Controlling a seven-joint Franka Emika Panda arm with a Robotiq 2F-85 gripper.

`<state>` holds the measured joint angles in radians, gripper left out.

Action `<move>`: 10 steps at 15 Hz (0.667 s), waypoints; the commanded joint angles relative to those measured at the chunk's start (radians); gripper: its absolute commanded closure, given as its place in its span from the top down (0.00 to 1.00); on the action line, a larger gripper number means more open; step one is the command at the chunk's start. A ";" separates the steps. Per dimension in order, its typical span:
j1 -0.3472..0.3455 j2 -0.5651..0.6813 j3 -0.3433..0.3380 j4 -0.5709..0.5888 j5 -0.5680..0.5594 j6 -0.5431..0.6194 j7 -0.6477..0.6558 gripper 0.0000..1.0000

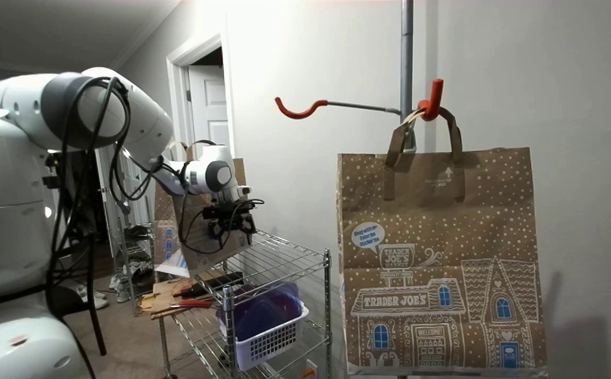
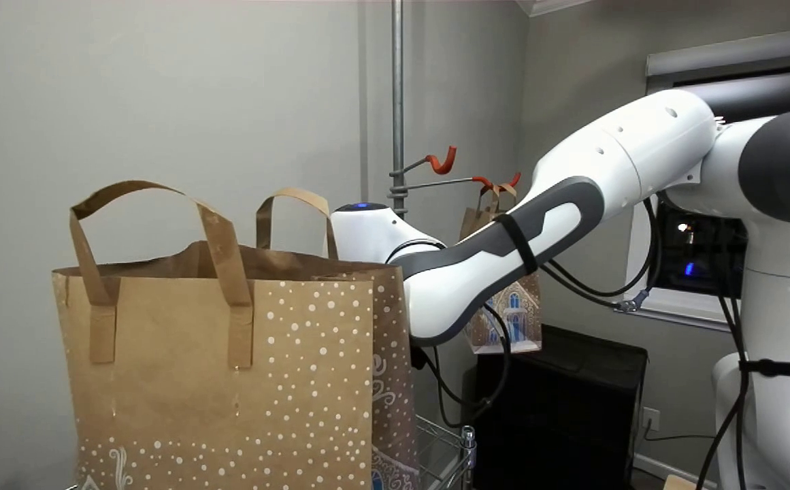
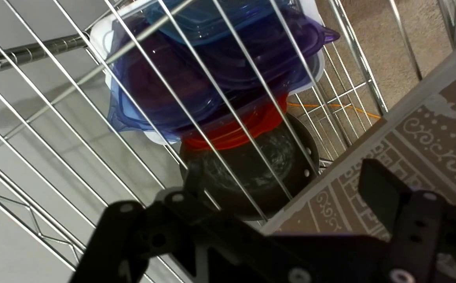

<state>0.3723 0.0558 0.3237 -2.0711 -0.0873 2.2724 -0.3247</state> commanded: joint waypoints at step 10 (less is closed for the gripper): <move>-0.001 -0.060 0.057 -0.126 0.156 0.049 -0.091 1.00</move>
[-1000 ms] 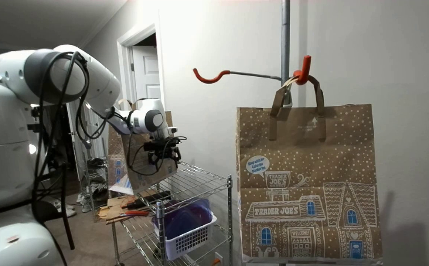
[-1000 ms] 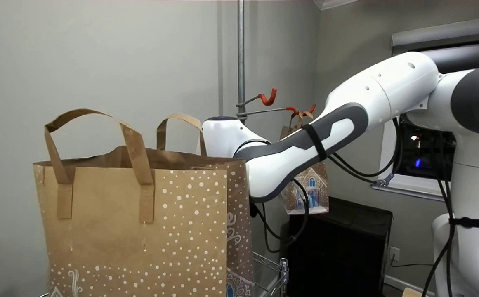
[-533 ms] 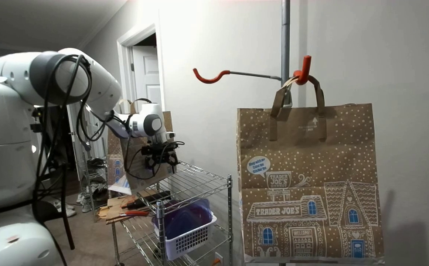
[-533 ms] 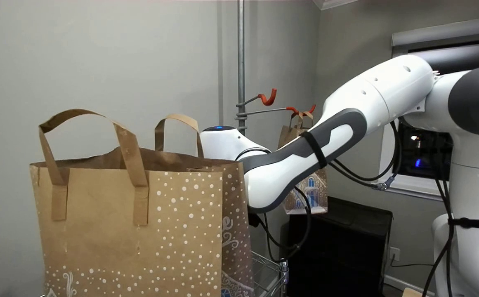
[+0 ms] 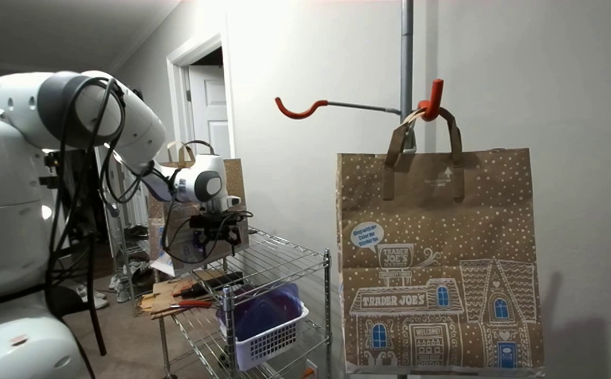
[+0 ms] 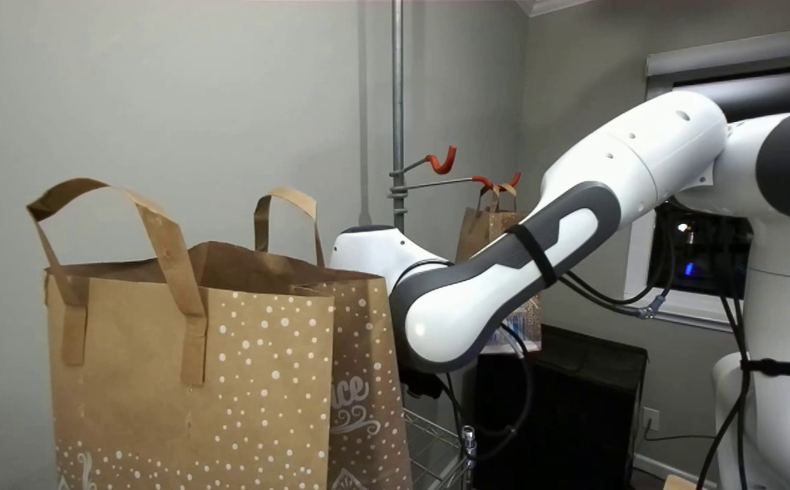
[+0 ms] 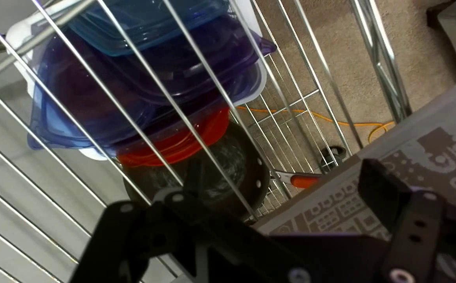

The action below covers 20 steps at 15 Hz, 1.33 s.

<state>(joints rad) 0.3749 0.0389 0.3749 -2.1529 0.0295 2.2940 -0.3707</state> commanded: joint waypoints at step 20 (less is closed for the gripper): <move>0.082 -0.550 -0.064 -0.404 0.268 0.106 -0.083 1.00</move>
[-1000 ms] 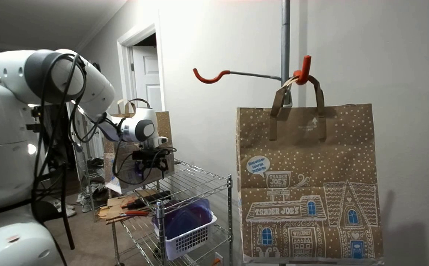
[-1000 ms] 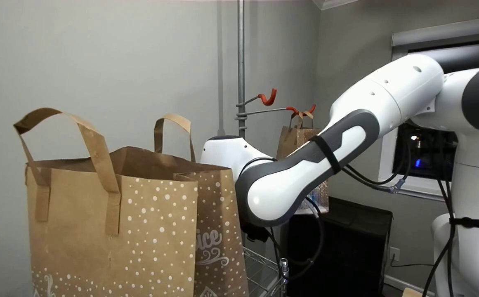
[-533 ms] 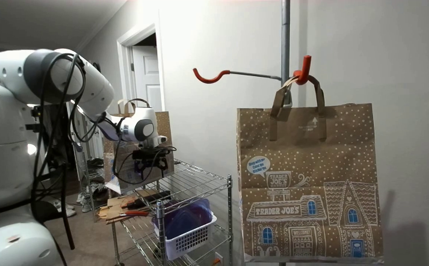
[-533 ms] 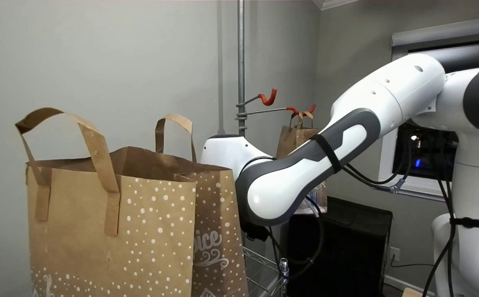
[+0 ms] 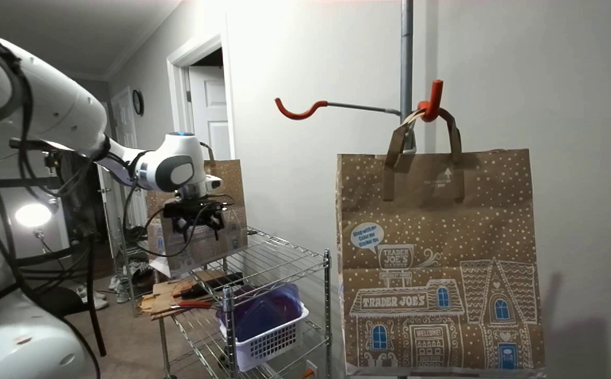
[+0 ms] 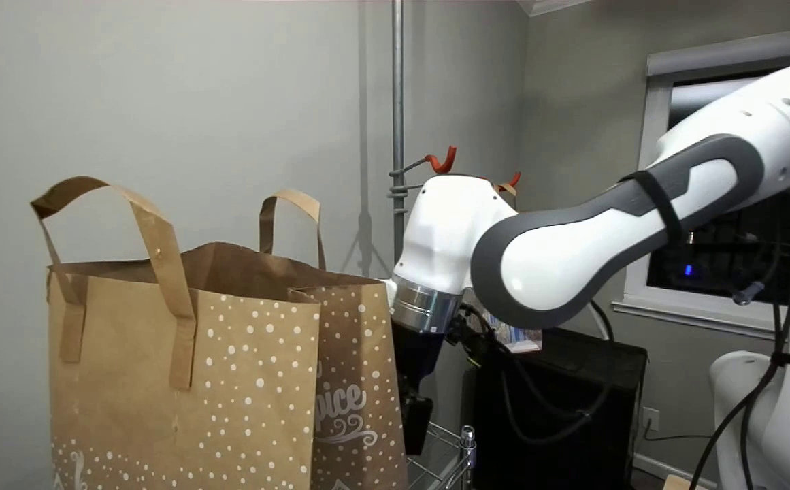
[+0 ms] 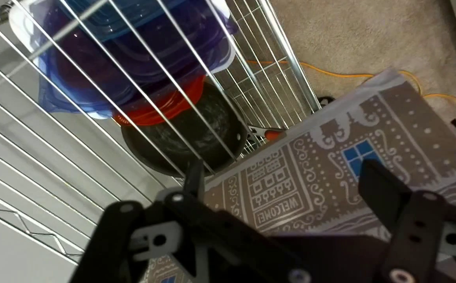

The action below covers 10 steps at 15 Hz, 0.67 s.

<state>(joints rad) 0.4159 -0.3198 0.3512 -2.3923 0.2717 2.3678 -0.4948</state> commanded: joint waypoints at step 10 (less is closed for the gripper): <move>-0.056 -0.667 -0.203 -0.410 -0.098 -0.051 0.308 1.00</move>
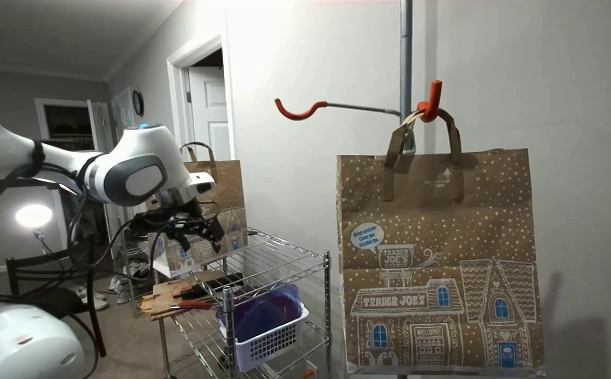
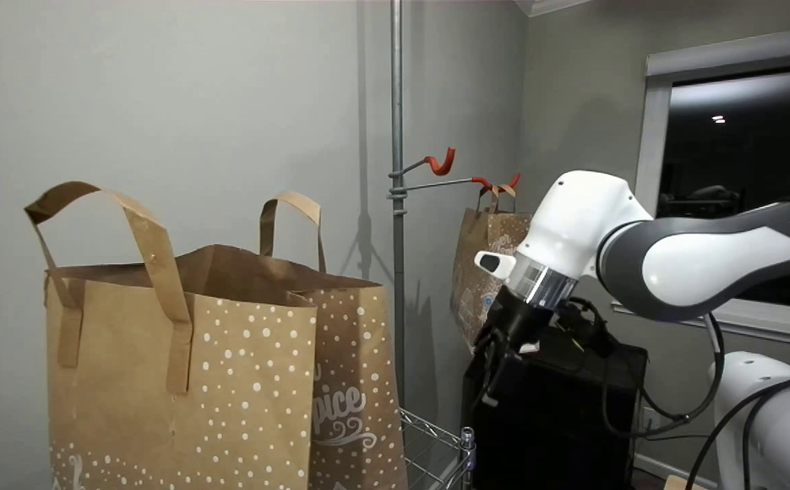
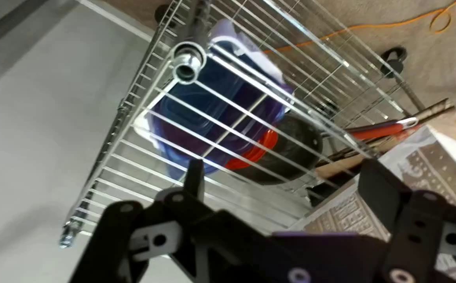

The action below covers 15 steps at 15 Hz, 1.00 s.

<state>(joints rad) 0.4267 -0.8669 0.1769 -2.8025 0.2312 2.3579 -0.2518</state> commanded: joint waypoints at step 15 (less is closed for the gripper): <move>-0.499 -0.345 -0.415 0.041 -0.349 -0.101 -0.018 1.00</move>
<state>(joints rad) -0.0478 -1.2194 -0.1922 -2.7692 -0.0848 2.1925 -0.2265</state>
